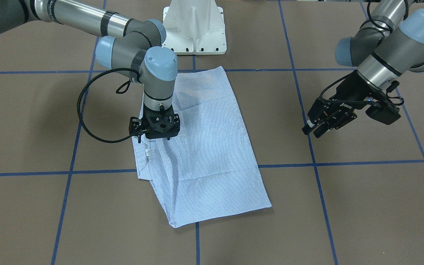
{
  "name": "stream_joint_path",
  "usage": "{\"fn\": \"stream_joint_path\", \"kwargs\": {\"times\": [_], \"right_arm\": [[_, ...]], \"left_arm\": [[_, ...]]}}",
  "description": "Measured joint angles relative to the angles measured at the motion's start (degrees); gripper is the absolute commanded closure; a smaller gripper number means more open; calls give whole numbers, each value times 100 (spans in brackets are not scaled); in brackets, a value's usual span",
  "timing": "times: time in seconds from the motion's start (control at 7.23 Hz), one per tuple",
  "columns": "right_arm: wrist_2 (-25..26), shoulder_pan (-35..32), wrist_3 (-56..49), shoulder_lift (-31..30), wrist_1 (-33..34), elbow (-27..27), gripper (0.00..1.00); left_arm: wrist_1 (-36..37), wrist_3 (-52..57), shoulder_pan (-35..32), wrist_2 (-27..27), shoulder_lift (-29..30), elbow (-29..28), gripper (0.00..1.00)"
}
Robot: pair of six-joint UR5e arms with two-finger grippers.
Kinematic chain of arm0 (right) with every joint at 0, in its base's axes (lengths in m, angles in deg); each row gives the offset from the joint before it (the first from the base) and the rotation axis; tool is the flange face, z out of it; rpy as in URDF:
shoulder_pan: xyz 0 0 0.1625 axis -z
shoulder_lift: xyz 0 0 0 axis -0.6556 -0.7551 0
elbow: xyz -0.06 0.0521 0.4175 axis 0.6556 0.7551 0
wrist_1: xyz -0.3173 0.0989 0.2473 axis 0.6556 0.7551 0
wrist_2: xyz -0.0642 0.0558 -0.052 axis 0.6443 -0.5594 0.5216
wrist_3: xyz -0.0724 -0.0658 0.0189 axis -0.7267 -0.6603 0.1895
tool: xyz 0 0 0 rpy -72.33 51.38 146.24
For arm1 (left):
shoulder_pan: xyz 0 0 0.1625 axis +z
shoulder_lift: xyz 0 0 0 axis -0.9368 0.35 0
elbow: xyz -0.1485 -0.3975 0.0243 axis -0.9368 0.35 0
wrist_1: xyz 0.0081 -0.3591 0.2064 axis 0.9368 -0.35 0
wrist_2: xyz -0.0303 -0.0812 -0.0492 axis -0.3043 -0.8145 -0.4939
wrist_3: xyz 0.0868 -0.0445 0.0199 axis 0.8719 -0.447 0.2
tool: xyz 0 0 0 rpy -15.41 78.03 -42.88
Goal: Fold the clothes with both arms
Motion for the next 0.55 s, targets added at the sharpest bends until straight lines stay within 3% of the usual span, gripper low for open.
{"fn": "stream_joint_path", "kwargs": {"times": [0.28, 0.55], "right_arm": [[-349, -356, -415, -185, -159, 125, 0], [-567, -582, -641, -446, -130, -202, 0]], "left_arm": [[0, 6, -16, -2, 2, -1, 49], [2, 5, -61, -26, 6, 3, 49]]}}
